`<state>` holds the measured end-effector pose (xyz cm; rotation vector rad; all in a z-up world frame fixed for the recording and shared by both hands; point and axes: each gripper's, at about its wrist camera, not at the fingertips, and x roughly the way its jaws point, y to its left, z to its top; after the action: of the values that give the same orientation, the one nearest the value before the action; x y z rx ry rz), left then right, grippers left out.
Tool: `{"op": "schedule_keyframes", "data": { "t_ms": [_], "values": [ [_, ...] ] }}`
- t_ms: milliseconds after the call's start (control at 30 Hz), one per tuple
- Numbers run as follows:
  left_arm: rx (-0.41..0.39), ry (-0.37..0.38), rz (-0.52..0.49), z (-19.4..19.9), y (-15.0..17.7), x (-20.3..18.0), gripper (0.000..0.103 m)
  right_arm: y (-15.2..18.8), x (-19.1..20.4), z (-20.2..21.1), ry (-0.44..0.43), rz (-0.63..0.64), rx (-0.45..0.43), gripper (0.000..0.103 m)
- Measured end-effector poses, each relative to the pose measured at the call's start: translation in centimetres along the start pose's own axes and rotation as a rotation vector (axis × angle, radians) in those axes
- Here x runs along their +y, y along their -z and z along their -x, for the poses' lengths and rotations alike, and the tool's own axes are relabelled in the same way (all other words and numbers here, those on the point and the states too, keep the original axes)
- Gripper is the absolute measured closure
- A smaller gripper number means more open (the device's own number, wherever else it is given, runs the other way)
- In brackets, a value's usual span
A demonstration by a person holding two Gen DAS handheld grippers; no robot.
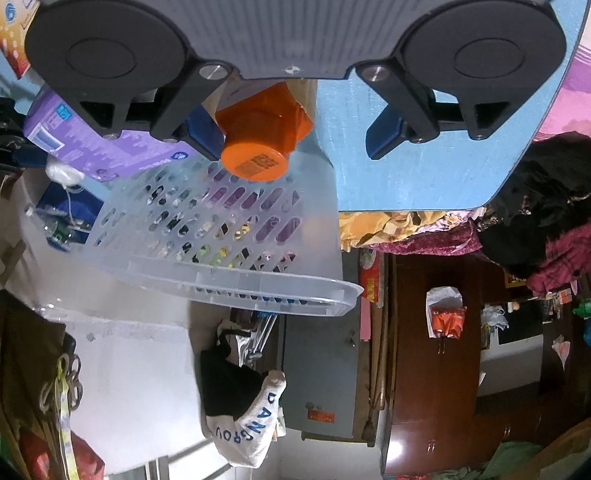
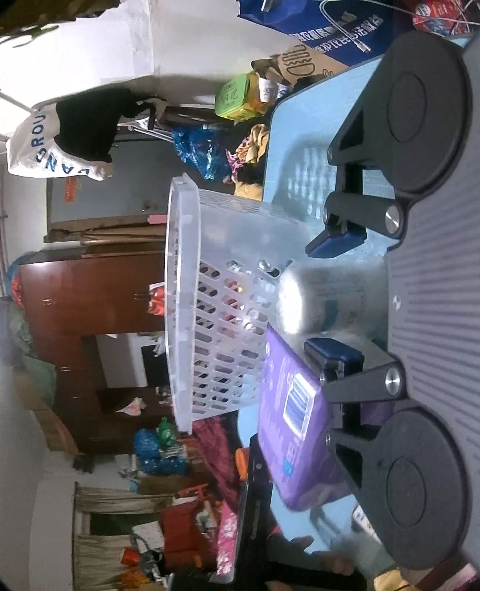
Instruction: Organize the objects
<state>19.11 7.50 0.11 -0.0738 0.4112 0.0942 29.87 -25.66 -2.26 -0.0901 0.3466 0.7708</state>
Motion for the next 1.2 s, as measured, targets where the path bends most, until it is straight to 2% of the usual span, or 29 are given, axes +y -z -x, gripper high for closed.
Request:
{"op": "schedule_keyframes", "data": {
  "t_ms": [67,167,267,333,467,600,700,867,900,1033,1133,1200],
  "values": [
    [0.002,0.007,0.006,-0.1,0.0,0.1,0.019,0.0,-0.5,-0.2,-0.018,-0.015,0.014,0.051],
    [0.006,0.071,0.013,-0.1,0.0,0.2,0.046,-0.1,-0.5,-0.3,-0.021,0.002,0.027,0.056],
    [-0.007,0.030,0.003,0.2,0.0,0.0,0.046,-0.1,-0.4,-0.2,-0.011,0.012,0.026,0.057],
    [-0.015,0.034,-0.001,0.4,0.1,-0.1,0.047,0.0,-0.4,0.0,0.000,0.011,0.017,0.057],
    [-0.064,0.029,0.011,1.4,0.1,0.3,0.047,-0.2,-0.8,1.7,0.022,-0.002,-0.050,0.058],
    [-0.102,0.081,0.055,3.1,-0.7,1.0,0.047,-1.3,-0.7,4.2,0.031,0.002,-0.125,0.057],
    [-0.152,0.109,0.051,5.1,-2.2,0.6,0.047,-2.9,-0.5,5.8,0.008,-0.002,-0.185,0.057],
    [-0.223,0.167,0.032,7.3,-6.9,-0.6,0.048,-7.0,0.1,6.6,0.000,0.019,-0.252,0.057],
    [-0.235,0.171,0.026,7.4,-8.2,-1.0,0.051,-8.2,0.1,6.1,-0.006,0.022,-0.251,0.057],
    [-0.221,0.180,0.023,5.4,-13.1,-2.5,0.051,-11.7,0.5,3.1,0.015,0.041,-0.211,0.057],
    [-0.164,0.177,0.038,2.0,-15.2,-3.5,0.051,-13.3,0.2,-0.5,0.036,0.027,-0.133,0.058],
    [-0.099,0.168,0.059,-1.3,-16.0,-3.8,0.051,-14.0,-0.2,-3.3,0.047,0.018,-0.067,0.058]
  ]
}}
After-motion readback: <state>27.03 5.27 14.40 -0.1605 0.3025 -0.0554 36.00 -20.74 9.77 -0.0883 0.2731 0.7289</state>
